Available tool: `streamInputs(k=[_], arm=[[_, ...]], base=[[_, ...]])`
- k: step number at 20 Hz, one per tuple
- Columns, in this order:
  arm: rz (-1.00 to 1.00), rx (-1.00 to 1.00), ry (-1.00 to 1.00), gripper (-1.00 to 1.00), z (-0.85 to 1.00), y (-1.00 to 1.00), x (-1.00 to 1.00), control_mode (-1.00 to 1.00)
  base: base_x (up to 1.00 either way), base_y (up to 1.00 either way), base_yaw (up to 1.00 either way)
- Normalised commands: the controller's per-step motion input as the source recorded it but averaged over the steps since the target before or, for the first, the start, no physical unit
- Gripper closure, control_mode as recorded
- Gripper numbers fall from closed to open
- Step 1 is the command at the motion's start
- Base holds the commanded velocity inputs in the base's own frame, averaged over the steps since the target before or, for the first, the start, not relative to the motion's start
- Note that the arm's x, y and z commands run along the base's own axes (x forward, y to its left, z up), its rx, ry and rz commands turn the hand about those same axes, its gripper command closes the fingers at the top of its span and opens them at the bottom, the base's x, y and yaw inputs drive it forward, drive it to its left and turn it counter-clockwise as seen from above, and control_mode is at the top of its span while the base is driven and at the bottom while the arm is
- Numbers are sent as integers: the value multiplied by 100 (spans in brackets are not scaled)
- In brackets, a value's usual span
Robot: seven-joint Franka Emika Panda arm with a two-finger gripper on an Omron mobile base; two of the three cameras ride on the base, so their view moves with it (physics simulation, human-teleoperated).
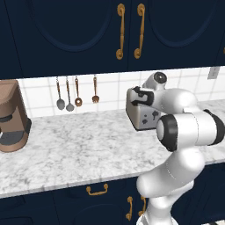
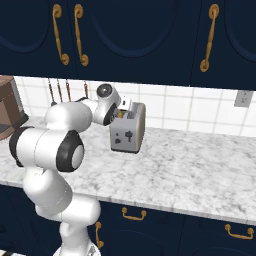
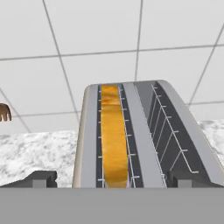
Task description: Start the toaster. Once the lever pops up, take the bread to the plate on the dining counter.
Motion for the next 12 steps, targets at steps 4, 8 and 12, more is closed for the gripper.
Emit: streamInputs(k=[4,8,12], arm=[[0,0,0,-100,-10,0,10,-100],[0,0,0,-100,-9,0,15,-100],[0,0,0,-100,-10,0,18,-100]], base=[[0,0,0],[0,0,0],[0,0,0]])
